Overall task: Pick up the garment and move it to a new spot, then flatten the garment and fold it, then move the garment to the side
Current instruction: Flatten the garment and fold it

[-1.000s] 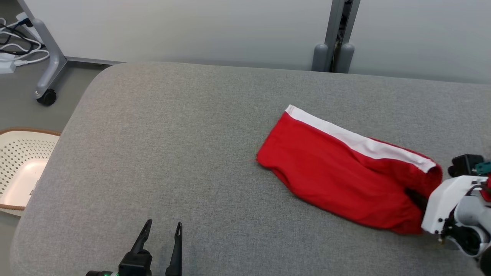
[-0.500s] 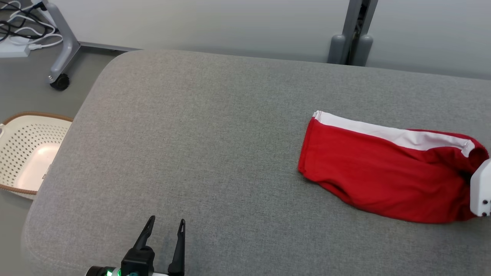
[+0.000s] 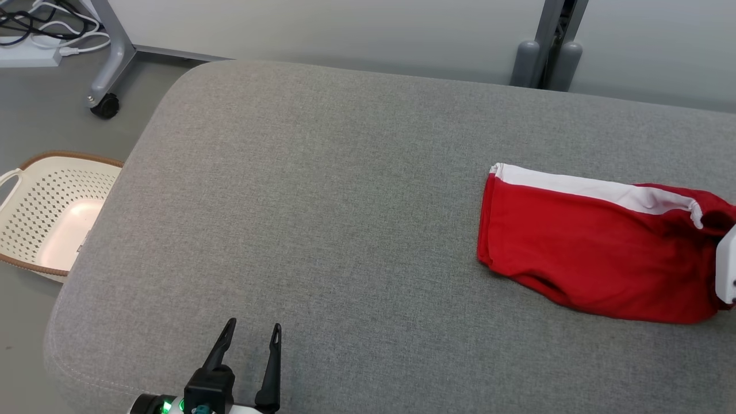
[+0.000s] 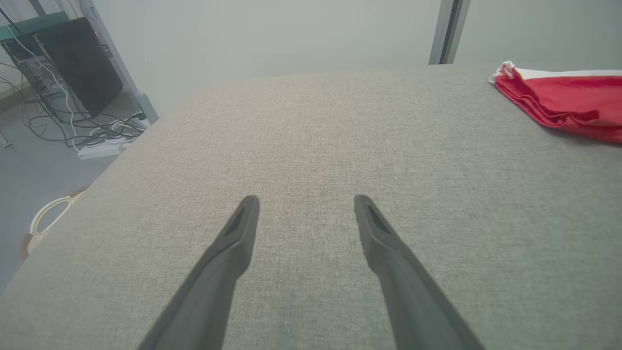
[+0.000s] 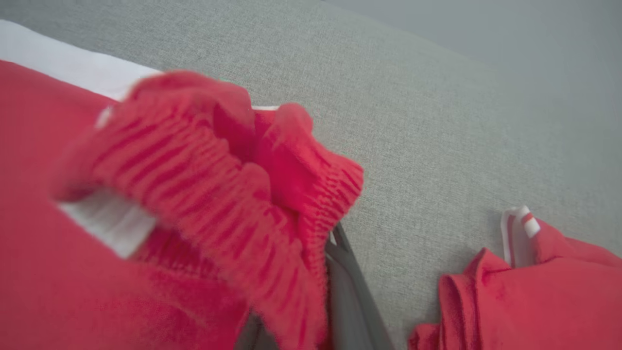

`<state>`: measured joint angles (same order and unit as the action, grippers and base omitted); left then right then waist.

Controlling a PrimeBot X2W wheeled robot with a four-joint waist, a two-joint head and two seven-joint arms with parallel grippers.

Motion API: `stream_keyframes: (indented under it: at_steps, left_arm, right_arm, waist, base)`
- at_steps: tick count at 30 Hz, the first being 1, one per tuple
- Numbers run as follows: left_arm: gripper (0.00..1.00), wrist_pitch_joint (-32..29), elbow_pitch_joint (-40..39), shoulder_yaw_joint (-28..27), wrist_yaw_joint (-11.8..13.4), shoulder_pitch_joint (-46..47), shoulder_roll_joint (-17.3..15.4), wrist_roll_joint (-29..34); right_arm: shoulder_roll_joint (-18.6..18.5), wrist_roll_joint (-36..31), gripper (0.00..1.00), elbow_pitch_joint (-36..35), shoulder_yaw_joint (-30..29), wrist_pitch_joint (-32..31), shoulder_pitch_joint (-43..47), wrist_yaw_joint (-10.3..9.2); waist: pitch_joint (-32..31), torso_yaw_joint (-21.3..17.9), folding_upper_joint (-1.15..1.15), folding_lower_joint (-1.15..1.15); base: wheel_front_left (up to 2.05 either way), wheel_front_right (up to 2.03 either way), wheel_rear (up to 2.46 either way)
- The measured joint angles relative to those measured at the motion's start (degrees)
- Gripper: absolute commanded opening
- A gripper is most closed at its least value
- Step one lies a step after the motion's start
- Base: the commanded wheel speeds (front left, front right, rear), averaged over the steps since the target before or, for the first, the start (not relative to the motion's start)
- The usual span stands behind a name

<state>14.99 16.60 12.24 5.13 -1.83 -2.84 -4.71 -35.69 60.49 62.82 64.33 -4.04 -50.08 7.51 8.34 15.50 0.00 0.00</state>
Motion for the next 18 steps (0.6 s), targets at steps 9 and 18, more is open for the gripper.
stream_keyframes:
  at_steps: [9,18]
  left_arm:
    - [1.00,0.00,0.56,0.01,0.19,-0.18,0.01,-0.08]
    - [1.00,0.00,1.66,1.03,0.24,-1.43,0.00,-0.82]
  right_arm:
    - [3.34,5.80,0.00,-2.49,0.10,-4.65,0.30,-0.01]
    - [5.84,12.67,0.00,-4.59,-1.24,-7.58,1.44,-0.01]
  waist:
    - [-2.15,-0.15,0.00,0.00]
    - [-5.11,0.07,0.00,0.00]
  base:
    - [0.00,0.00,0.00]
    - [0.00,0.00,0.00]
